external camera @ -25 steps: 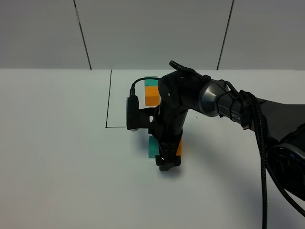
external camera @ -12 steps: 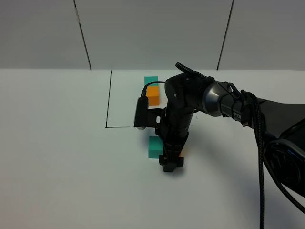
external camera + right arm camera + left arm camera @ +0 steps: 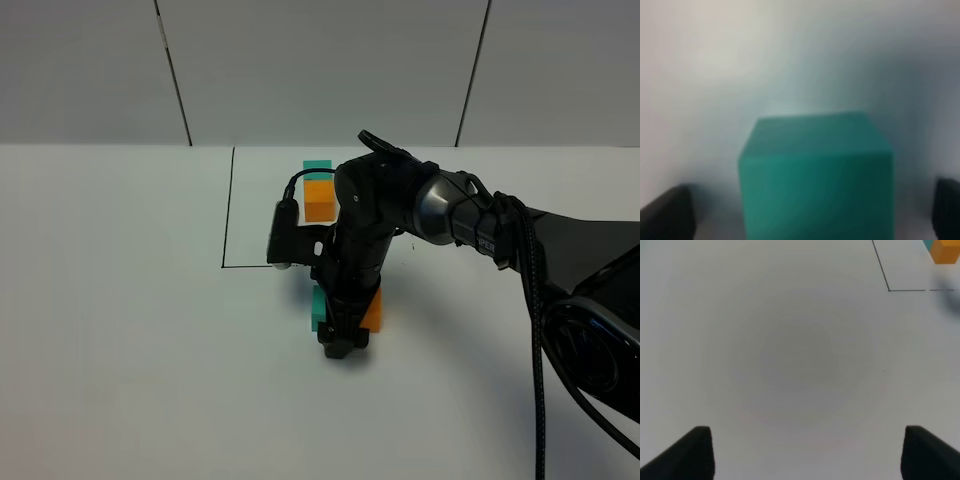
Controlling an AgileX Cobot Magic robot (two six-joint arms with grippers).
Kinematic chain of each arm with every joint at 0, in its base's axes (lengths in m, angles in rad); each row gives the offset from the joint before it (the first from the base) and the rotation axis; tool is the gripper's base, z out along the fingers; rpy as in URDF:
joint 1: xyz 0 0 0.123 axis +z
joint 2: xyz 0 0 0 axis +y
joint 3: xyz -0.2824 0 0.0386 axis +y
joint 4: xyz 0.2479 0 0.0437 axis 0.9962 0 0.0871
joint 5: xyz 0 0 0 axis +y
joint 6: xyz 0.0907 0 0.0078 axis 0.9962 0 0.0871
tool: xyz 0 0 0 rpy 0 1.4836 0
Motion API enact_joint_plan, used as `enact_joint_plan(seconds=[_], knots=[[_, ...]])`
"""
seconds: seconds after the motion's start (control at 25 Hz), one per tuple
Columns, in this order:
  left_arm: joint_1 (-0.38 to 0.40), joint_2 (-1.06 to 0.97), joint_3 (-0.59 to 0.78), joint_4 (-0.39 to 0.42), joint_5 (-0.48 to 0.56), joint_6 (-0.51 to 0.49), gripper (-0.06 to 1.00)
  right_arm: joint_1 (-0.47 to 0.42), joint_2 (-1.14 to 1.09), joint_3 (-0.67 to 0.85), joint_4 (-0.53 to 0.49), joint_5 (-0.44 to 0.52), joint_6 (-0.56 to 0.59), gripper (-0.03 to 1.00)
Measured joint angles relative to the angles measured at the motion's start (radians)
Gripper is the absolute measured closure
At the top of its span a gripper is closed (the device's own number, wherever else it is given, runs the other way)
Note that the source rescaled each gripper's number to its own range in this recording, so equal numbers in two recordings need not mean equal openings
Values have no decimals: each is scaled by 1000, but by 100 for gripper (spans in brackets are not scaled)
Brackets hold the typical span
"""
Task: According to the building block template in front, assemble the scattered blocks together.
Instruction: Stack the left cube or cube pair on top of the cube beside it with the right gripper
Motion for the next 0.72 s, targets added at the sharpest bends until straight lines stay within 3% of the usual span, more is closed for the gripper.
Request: enact_joint_plan(seconds=[0.28,0.72], knots=[[0,0,0,0,0,0,25,2,18,-13,5,12,4,13],[0,0,0,0,0,1,25,2,18,-18,-1,50,5,47]])
